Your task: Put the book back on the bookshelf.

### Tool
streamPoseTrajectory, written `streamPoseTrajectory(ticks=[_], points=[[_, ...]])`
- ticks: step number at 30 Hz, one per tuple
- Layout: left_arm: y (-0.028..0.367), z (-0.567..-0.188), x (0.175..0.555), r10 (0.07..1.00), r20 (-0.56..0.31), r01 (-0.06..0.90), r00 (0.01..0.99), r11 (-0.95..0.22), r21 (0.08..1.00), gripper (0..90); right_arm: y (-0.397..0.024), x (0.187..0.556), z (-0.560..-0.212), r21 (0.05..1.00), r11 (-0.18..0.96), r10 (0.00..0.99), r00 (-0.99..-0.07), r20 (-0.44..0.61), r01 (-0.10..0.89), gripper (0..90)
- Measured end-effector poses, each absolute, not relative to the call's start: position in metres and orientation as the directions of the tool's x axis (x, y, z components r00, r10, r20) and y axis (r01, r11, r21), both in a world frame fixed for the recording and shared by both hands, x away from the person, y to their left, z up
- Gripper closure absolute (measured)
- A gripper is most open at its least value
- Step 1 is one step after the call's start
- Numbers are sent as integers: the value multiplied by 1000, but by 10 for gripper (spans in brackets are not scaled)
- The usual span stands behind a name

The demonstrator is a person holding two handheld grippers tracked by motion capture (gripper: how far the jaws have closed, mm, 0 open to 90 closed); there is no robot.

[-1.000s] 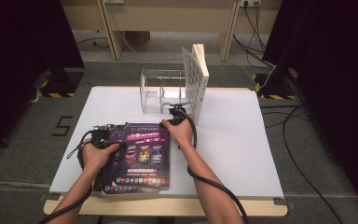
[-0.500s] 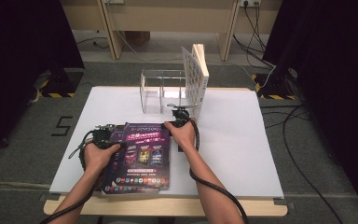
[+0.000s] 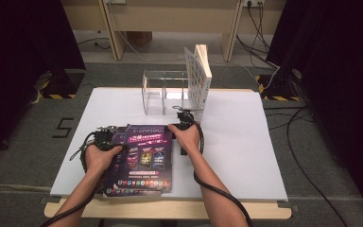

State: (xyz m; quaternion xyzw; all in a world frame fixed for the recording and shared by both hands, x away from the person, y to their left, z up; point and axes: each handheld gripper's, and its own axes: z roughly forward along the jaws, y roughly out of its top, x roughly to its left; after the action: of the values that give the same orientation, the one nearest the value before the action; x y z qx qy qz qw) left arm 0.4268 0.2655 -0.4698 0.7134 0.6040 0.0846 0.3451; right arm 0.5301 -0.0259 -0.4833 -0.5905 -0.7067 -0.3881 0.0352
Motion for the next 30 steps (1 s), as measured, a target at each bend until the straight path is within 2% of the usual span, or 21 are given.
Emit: streamPoseTrajectory(ticks=[10, 15, 20, 24, 30], points=[[265, -470, 427, 922, -289, 802, 259, -39, 596, 669, -27, 524, -481, 468, 32, 789, -310, 531, 883, 559], [266, -469, 427, 924, -285, 803, 256, -38, 595, 670, -28, 521, -472, 506, 57, 790, -349, 505, 861, 653], [268, -469, 427, 926, -281, 804, 253, -39, 594, 672, -28, 517, -459, 516, 63, 761, -376, 529, 854, 762], [269, -469, 426, 926, -285, 803, 249, -33, 595, 673, -21, 513, -449, 514, 107, 747, -410, 523, 851, 782], [271, -470, 425, 921, -294, 798, 254, -28, 602, 673, -20, 514, -446, 502, 107, 749, -402, 527, 858, 810]])
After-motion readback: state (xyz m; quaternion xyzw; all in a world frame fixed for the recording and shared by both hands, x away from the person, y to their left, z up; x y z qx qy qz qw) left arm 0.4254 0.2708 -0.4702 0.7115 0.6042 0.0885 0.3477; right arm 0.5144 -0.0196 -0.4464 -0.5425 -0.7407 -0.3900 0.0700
